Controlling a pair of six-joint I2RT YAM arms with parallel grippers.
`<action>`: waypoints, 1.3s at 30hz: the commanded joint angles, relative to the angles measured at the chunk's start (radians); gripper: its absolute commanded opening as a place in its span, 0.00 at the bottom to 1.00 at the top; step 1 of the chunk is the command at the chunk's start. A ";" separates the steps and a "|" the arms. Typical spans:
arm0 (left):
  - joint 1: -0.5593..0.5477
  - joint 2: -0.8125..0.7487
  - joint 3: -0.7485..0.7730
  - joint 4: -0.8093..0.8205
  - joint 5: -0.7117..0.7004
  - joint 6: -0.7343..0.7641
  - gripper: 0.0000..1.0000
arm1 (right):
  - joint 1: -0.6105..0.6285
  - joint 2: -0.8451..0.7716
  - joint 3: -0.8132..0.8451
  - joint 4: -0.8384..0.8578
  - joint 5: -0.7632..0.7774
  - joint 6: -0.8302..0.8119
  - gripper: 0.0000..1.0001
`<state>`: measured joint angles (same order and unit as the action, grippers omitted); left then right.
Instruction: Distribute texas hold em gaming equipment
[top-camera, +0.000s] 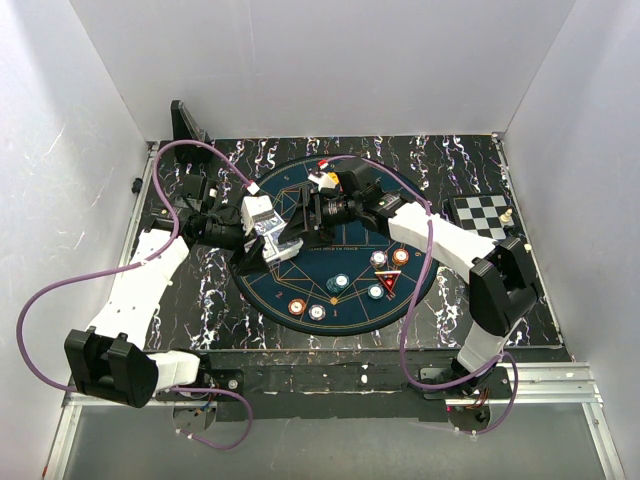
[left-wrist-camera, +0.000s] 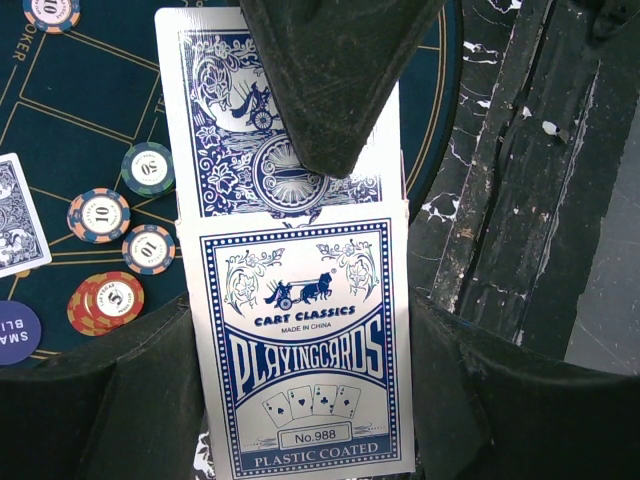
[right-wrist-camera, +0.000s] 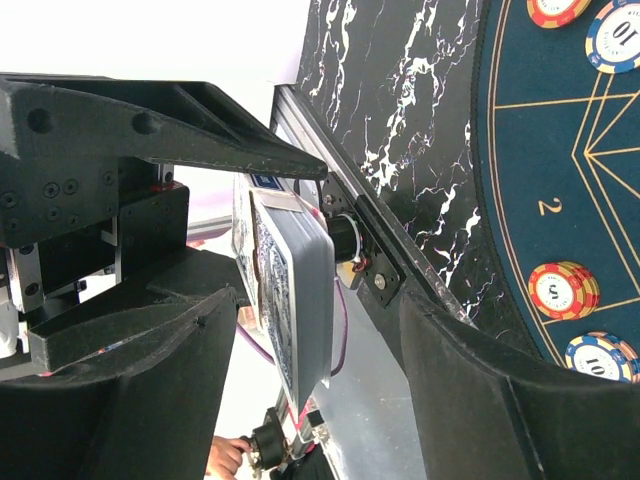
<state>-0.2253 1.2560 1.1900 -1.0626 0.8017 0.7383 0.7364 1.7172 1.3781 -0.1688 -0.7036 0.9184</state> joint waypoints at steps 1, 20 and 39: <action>0.003 -0.012 0.045 0.029 0.053 -0.005 0.19 | 0.001 0.004 0.001 0.040 -0.010 0.010 0.71; 0.003 -0.020 0.045 0.043 0.073 -0.017 0.19 | -0.031 -0.007 -0.042 0.060 -0.010 0.037 0.56; 0.003 -0.049 -0.026 0.159 0.117 -0.123 0.19 | -0.069 -0.074 -0.149 0.319 -0.089 0.186 0.80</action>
<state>-0.2253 1.2530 1.1824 -0.9802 0.8536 0.6708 0.6697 1.6852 1.2743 -0.0628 -0.7246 1.0004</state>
